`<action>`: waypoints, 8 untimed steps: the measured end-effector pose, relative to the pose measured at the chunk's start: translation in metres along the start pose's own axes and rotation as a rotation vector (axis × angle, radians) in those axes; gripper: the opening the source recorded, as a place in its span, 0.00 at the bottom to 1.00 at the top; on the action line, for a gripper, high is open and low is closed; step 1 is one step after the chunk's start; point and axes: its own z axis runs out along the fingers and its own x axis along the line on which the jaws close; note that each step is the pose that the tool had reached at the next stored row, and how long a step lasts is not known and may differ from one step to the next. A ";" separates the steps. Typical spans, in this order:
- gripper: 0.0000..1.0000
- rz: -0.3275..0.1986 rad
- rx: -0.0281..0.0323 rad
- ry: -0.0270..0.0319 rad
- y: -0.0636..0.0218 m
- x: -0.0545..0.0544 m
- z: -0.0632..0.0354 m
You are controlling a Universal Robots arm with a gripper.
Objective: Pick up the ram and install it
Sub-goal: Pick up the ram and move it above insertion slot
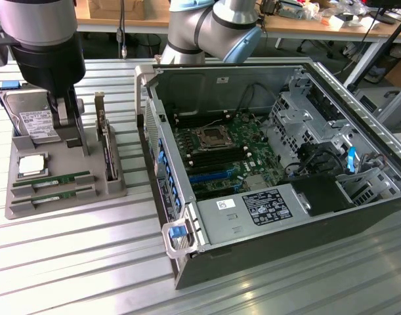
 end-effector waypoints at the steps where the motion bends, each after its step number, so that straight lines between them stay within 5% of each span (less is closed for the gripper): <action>1: 0.36 0.000 0.0000 0.0000 0.0000 0.000 0.0003; 8: 0.36 0.000 0.0000 0.0000 0.0000 0.000 0.0030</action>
